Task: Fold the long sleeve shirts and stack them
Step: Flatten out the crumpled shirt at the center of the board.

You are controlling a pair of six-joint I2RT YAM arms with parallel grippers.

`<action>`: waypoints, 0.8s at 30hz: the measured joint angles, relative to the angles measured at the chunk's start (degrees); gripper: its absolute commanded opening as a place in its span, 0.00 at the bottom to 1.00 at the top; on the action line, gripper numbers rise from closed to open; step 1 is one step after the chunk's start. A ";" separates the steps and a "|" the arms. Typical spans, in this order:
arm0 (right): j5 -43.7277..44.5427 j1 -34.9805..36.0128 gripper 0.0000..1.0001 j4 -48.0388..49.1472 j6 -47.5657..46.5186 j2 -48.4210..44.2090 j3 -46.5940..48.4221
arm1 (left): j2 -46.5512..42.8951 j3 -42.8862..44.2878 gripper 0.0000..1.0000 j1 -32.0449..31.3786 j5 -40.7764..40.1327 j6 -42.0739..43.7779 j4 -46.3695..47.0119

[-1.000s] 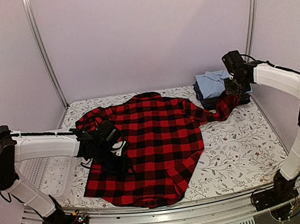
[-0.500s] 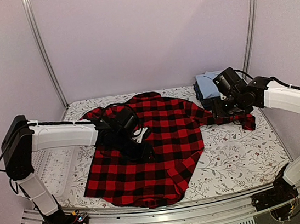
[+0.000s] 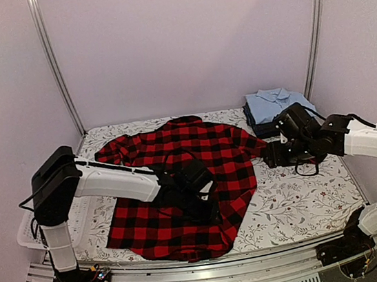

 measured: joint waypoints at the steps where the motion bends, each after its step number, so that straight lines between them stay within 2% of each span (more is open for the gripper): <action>1: -0.39 0.09 0.62 0.04 0.20 -1.07 -0.50 | 0.66 0.87 0.38 -0.46 -0.98 -0.92 0.48; 6: -1.90 0.20 0.62 0.44 0.96 -5.97 -3.43 | 3.67 4.85 0.34 -2.60 -4.68 -4.98 0.81; 13: -2.64 0.20 0.62 0.17 0.85 -8.96 -4.44 | 5.62 8.61 0.22 -4.02 -10.19 -8.04 -1.51; 19: -2.99 0.20 0.62 -0.35 0.15 -9.03 -4.44 | 5.64 12.79 0.13 -6.16 -13.49 -6.84 -2.19; 24: -3.02 0.20 0.62 -1.14 -0.31 -9.29 -4.44 | 7.26 18.32 0.06 -10.71 -12.31 -4.92 -0.48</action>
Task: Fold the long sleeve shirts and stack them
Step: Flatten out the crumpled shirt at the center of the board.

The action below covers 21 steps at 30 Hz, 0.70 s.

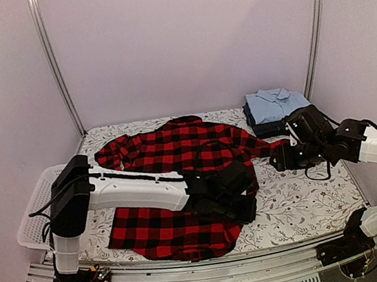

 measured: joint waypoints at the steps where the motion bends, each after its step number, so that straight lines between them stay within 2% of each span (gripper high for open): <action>1: 0.00 0.00 0.62 -0.15 0.00 -0.09 0.00 | 1.03 1.40 0.05 -1.05 0.85 0.52 0.44; 4: -0.04 0.00 0.62 -0.83 0.02 -0.66 0.00 | 4.07 3.85 0.03 -3.32 3.56 1.62 1.49; 8: -0.28 0.00 0.62 -1.51 0.07 -2.19 -0.15 | 7.04 5.16 0.15 -5.62 4.59 2.12 0.76; 10: -0.48 0.00 0.62 -1.53 0.07 -2.80 -0.24 | 6.99 4.85 0.20 -6.08 3.23 1.36 -0.50; 15: -0.72 0.00 0.63 -1.49 0.07 -2.89 -0.81 | 3.43 1.27 0.26 -5.33 -2.58 -3.02 -4.00; 21: -1.11 0.00 0.63 -1.51 0.04 -2.89 -1.31 | -0.70 -1.44 0.32 -0.70 -8.61 -7.56 -8.57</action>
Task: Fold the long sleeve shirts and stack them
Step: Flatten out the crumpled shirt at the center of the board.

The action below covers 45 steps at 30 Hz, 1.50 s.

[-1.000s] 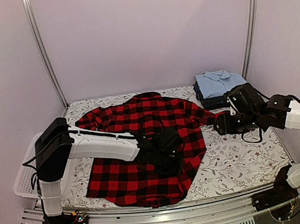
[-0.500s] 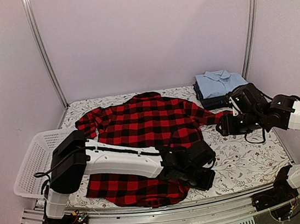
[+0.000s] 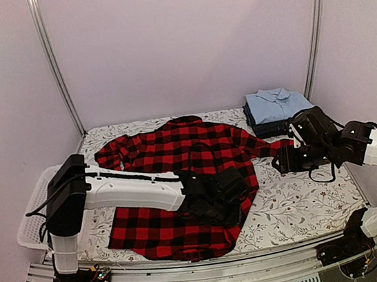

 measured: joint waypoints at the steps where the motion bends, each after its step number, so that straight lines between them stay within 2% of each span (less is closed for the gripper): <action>1: -0.07 0.00 0.63 0.00 -0.02 0.00 0.00 | -0.09 -0.04 0.33 0.81 -0.48 -0.44 -0.46; 9: -0.44 0.00 0.64 -0.02 -0.07 0.00 0.00 | 0.13 -0.22 0.35 6.10 -2.82 -1.29 -3.15; 17: -0.48 0.00 0.64 -0.02 -0.52 -0.02 0.00 | 3.52 0.85 0.34 7.15 -1.62 -0.50 -3.08; 22: -0.50 0.00 0.65 -0.02 -1.11 -0.04 0.00 | 4.07 1.36 0.28 7.15 -0.52 -0.31 -2.64; 29: -0.46 0.00 0.65 -0.07 -1.64 -0.04 0.00 | 4.15 1.55 0.07 6.75 0.61 -0.13 -2.23; 32: -0.46 0.00 0.65 -0.15 -1.75 -0.07 0.00 | 4.15 1.97 0.02 6.40 0.81 0.33 -2.21; 45: 0.09 0.00 0.66 -0.26 -1.73 0.00 -0.02 | 4.09 4.66 0.00 1.03 5.01 3.61 1.81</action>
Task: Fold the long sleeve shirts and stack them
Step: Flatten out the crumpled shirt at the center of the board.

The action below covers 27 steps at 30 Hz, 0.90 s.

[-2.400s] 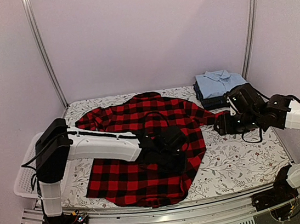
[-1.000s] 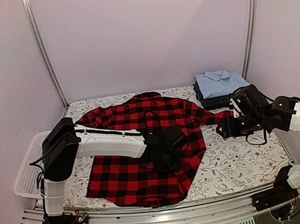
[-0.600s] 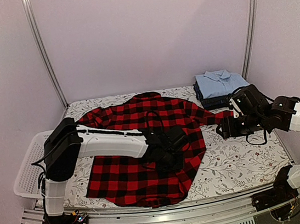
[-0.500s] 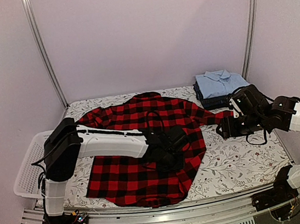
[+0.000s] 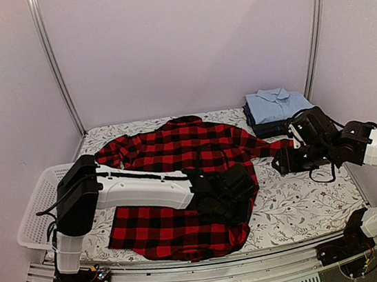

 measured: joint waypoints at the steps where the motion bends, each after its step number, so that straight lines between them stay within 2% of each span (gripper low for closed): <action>1: 0.04 0.00 0.66 0.00 0.00 0.07 0.00 | -0.02 0.00 0.00 -0.63 0.94 0.24 0.70; 7: 0.70 0.00 0.67 -0.11 0.24 0.81 0.00 | 0.00 1.60 0.02 -4.52 5.70 2.34 3.72; 11: 0.98 0.00 0.68 -0.09 0.52 1.38 -0.15 | 0.17 5.27 0.19 -6.71 8.17 3.76 4.85; 15: 1.53 0.00 0.72 -0.11 0.96 2.16 -0.83 | 0.17 6.29 0.31 -7.23 9.11 4.72 5.88; 19: 2.36 -0.83 0.76 0.04 1.53 3.28 -1.09 | -0.07 5.90 0.35 -7.06 8.37 5.01 5.70; 22: 2.29 -3.85 0.78 1.09 1.53 3.87 -1.62 | -1.66 4.00 0.36 -6.56 7.74 5.05 5.66; 27: 1.92 -15.06 0.80 4.13 1.22 4.13 -3.45 | -6.80 0.04 0.36 -5.11 6.84 5.07 5.31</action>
